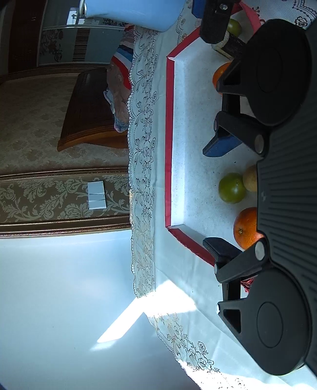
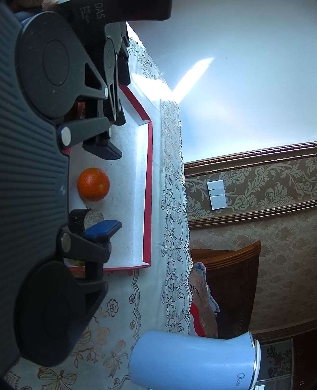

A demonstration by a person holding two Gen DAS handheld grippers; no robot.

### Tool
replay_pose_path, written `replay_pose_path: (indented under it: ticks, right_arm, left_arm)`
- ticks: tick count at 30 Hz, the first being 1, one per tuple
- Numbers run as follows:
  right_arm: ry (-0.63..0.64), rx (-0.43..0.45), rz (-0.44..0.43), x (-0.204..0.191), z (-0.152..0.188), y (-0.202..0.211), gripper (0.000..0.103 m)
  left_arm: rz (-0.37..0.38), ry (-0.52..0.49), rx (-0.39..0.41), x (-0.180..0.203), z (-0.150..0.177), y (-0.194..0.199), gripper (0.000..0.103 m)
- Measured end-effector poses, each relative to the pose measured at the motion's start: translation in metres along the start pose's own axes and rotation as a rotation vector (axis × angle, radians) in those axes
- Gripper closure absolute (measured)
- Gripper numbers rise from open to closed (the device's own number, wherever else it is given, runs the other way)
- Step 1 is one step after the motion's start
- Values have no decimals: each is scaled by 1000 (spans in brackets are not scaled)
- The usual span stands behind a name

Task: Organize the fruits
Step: 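Move both open grippers back to the remaining pieces beside the tray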

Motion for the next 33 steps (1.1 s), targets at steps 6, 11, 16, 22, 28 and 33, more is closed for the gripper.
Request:
replay_pose_path:
  ticks: [6,11,16,22,28,33]
  right_arm:
    - [108,0,-103,-16,19,33,51]
    - [229,-25,-166,-49,40,49,56]
    - [270,-42,-162,-68,52,45,56]
    - [295,-72,-148,-78,56,36,70]
    - [292,-114,-128,-80,63,25,70]
    - [263,-141,-132,-80,63,16,70]
  left_arm:
    - [-36,52,100,-36,-6,55,19]
    - [-70,84,77,-68,14,77,19]
    - [-95,116,46,-89,37,87,19]
    - [-95,137,31,-98,52,88,19]
    - [-75,157,25,-100,56,87,19]
    - [-64,153,20,-98,56,85,19]
Point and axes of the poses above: each gripper's, at about its wrist camera, not at the fingertips, and y roughly against the way its jaws point, x to its right, z to its underside, the point moved 7 cm from there along -y, roughly the way its jaws point, and after that the axes turned 15 degrees about z, right-handed, at the moved point
